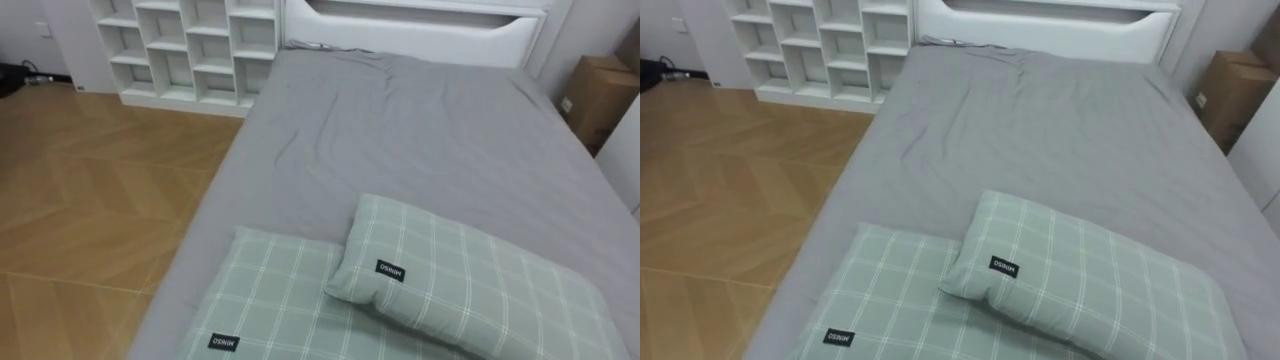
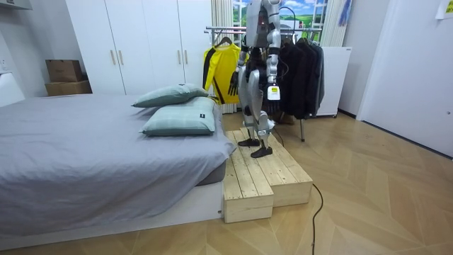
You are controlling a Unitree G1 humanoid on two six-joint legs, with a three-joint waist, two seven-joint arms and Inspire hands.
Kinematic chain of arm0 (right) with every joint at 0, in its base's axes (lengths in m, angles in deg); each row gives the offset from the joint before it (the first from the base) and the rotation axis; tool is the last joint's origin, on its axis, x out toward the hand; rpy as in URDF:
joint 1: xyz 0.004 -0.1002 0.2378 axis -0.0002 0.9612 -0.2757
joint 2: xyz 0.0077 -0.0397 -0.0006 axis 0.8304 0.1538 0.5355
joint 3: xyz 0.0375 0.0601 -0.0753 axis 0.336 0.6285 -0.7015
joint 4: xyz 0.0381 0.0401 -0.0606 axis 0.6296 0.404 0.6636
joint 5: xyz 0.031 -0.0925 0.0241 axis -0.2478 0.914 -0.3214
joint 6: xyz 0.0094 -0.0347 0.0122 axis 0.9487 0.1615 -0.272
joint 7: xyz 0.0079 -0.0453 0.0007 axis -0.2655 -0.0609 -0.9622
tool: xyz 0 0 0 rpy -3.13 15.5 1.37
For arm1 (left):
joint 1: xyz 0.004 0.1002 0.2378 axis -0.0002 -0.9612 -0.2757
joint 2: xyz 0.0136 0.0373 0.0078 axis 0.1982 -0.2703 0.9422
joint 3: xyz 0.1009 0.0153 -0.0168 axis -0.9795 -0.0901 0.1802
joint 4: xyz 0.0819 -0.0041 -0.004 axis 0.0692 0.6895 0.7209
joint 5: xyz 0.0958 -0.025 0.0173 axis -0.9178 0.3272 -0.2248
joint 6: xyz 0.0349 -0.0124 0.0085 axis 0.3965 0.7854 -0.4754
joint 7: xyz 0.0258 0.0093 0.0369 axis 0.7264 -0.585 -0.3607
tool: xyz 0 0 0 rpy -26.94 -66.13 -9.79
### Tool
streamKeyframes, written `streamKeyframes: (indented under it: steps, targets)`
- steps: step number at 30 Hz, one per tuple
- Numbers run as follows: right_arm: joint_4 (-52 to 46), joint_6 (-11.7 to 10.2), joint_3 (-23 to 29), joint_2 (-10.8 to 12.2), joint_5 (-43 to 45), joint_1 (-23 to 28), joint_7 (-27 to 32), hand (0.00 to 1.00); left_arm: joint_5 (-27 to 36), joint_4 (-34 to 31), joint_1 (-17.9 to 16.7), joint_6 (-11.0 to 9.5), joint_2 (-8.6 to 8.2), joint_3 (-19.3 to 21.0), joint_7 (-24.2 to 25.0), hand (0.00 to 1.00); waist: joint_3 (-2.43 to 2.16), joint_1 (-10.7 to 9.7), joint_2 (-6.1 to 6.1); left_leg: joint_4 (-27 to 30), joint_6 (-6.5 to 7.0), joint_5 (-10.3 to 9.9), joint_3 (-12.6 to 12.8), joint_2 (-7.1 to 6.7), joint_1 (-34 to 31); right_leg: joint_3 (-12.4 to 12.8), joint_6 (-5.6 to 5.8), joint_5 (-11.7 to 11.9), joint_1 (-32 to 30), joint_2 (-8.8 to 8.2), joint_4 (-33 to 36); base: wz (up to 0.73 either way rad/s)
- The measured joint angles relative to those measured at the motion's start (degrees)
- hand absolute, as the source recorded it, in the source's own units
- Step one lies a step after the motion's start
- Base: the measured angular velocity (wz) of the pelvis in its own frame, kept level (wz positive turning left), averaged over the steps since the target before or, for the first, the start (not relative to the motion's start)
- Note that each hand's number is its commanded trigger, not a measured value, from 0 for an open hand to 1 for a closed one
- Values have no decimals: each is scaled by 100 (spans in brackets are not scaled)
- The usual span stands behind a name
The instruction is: Hang clothes
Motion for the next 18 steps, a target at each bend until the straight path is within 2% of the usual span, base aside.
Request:
streamKeyframes:
  steps: [2,5,18]
  targets:
    - [2,6,-3,0,2,-15,-5,0,-2,-18,3,46,-1,-1,22,0,39,0,-24,-1,0,0,-4,0,-1,0,1,-2,0,1,0,0]
    - [-4,75,-2,0,1,-47,-8,0,-3,-27,3,102,1,-1,87,0,57,-1,-24,-1,0,0,-9,2,-7,0,5,-5,-2,2,-1,0]
    - [8,115,-16,-1,-36,-47,0,0,-8,-31,90,198,-1,-5,115,0,37,-8,48,1,0,0,-33,-2,-12,27,8,-7,1,14,-3,0]
